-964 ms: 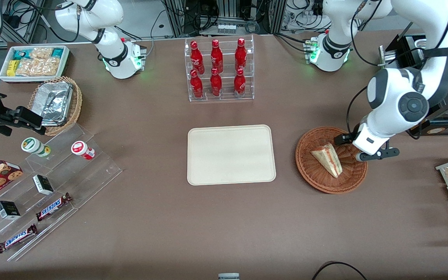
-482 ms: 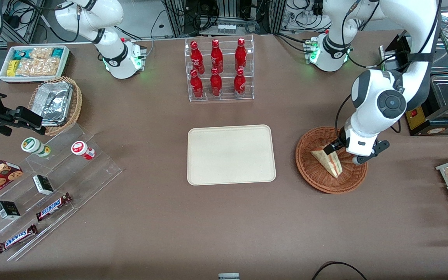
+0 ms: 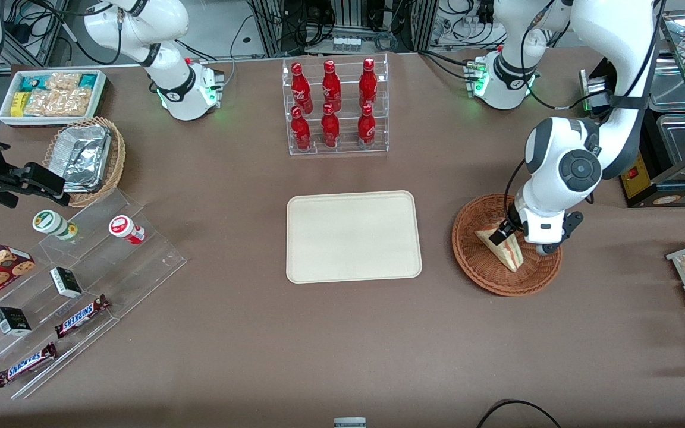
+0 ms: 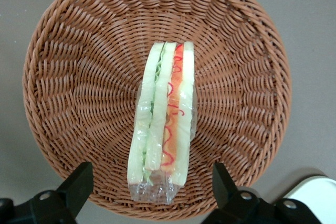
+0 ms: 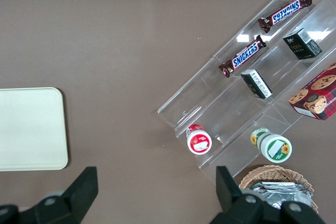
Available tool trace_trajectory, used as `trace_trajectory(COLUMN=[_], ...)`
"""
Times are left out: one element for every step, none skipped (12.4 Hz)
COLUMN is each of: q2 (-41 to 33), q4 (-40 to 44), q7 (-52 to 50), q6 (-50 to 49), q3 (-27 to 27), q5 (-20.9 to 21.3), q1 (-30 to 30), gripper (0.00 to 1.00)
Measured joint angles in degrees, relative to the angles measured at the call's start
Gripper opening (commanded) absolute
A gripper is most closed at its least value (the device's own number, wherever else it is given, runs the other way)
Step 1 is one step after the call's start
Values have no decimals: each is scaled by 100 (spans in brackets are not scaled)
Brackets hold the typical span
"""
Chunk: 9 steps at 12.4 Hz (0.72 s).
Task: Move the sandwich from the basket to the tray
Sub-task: 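Lower the open left gripper around the sandwich's wrapped edge, then close the left gripper on the sandwich and lift it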
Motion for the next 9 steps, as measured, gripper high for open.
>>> trace_trajectory(q2=[37, 70, 104, 144, 193, 244, 294, 338, 378], q4=[-1, -2, -2, -4, -15, -25, -31, -33, -37], q7=[-33, -50, -62, -74, -97, -125, -146, -155, -161], q6=[0, 1, 15, 59, 139, 211, 261, 291, 344], q3=[1, 2, 2, 2, 2, 2, 3, 4, 4], q5=[0, 0, 0, 0, 0, 0, 0, -1, -1], q1=[0, 0, 0, 0, 0, 0, 0, 0, 0], gripper=[100, 100, 100, 100, 100, 100, 100, 100, 96])
